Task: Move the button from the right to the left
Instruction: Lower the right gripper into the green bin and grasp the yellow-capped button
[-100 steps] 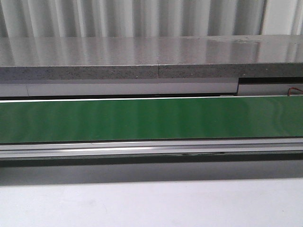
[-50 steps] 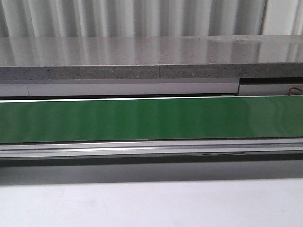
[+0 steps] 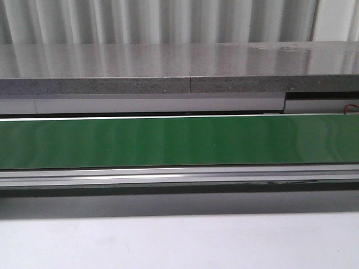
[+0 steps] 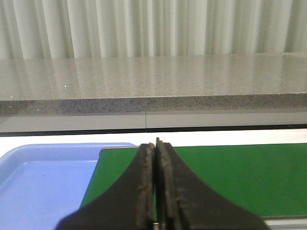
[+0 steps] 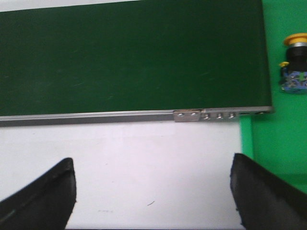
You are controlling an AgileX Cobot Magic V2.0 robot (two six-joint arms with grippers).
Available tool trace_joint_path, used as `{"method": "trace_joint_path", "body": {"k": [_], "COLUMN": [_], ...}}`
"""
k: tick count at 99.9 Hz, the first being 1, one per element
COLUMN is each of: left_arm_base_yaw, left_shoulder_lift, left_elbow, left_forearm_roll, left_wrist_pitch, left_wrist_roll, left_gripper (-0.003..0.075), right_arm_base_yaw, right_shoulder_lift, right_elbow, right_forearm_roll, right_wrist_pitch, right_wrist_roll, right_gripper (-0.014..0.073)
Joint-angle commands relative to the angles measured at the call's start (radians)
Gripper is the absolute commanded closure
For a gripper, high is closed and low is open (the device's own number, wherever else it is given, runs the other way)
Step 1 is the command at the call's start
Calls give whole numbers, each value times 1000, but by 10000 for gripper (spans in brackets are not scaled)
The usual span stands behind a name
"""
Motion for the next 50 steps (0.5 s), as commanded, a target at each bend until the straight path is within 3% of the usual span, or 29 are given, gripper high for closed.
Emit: {"method": "trace_joint_path", "body": {"k": [1,29,50], "left_arm_base_yaw": [1,1,1], "left_shoulder_lift": [-35,-35,-35], "left_elbow": [25,25,25], "left_forearm_roll": [-1,-1,-1], "left_wrist_pitch": [-88,-88,-99], "left_wrist_roll": [-6,-6,-6], "left_gripper": [740,740,740], "right_arm_base_yaw": [-89,-373,-467], "right_shoulder_lift": [84,362,570], "right_elbow": [-72,-211,-323], "right_forearm_roll": [-7,149,149], "right_wrist_pitch": [-49,-146,-152], "right_wrist_roll": [-64,-200,-240], "right_gripper": [-50,-50,-50]}}
